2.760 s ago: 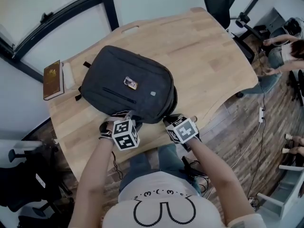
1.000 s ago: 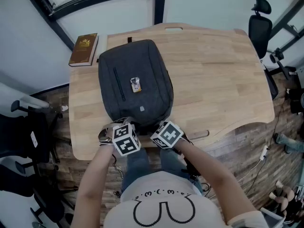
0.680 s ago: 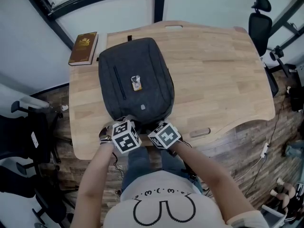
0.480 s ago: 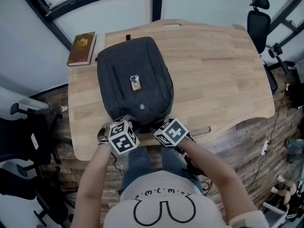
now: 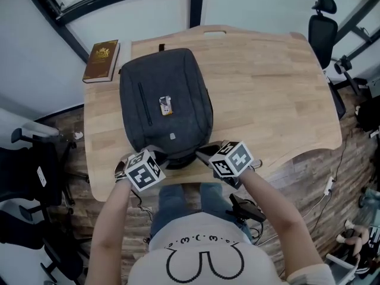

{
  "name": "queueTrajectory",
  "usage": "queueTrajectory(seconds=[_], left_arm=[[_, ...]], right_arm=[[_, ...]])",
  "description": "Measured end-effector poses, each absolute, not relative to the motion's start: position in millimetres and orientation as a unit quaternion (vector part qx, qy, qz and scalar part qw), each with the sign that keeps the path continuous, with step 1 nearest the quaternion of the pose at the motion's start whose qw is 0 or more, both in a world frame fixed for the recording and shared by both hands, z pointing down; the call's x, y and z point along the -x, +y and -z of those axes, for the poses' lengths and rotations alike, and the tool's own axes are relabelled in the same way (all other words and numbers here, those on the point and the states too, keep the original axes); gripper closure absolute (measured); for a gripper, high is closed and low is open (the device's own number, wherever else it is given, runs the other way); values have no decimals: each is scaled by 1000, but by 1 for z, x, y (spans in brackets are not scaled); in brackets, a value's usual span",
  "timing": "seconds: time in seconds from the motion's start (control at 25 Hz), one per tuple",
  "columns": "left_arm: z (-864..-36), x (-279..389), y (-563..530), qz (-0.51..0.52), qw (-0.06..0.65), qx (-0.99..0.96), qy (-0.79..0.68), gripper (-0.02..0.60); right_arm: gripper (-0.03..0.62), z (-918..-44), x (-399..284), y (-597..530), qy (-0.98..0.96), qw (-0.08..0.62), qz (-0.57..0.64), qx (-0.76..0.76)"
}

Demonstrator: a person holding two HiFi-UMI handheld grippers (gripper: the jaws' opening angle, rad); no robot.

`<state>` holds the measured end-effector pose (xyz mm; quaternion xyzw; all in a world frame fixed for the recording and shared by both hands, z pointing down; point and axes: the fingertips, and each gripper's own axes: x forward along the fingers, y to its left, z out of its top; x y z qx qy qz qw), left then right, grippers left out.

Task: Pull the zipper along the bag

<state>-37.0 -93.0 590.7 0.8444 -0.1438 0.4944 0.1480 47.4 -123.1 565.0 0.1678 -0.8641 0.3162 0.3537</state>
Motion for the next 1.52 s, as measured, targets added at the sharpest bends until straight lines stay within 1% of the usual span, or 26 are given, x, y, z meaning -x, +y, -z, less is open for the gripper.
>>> queueTrajectory(seconds=[0.08, 0.28, 0.32, 0.4, 0.52, 0.64, 0.72, 0.76, 0.8, 0.84, 0.96, 1.16, 1.24, 1.52], left_arm=[[-584, 31, -97, -480, 158, -850, -148, 534], [-561, 16, -113, -416, 186, -875, -166, 541], [-555, 13, -116, -404, 192, -878, -169, 543], [-547, 6, -124, -391, 198, -883, -169, 546], [-539, -4, -132, -386, 200, -885, -166, 549], [-533, -12, -141, -383, 196, -888, -163, 551], [-530, -13, -147, -383, 195, -888, -165, 552], [-530, -13, -149, -384, 194, -887, -166, 552], [-529, -14, -151, -387, 192, -887, -165, 552], [-530, -15, -152, -391, 188, -886, -162, 551], [-532, -17, -152, -408, 171, -885, -144, 551], [-535, -17, -149, -415, 163, -887, -122, 551], [-536, -16, -147, -421, 159, -886, -115, 551], [-546, -2, -129, -460, 120, -875, -93, 551]], right_arm=[[540, -571, -30, -107, -864, 352, -328, -148], [429, -573, -19, -103, -876, 348, -293, -162], [416, -572, -19, -107, -876, 341, -291, -176], [396, -570, -23, -117, -872, 330, -296, -208], [390, -571, -27, -132, -854, 333, -292, -272], [399, -570, -31, -144, -842, 343, -264, -322], [427, -565, -33, -150, -843, 340, -249, -335], [460, -563, -34, -151, -845, 337, -243, -336], [508, -561, -34, -152, -847, 336, -239, -337], [536, -560, -35, -152, -848, 336, -237, -335], [537, -560, -39, -151, -847, 354, -240, -317], [537, -561, -47, -149, -843, 436, -192, -250], [536, -563, -55, -150, -837, 458, -178, -241], [531, -573, -84, -163, -831, 468, -183, -240]])
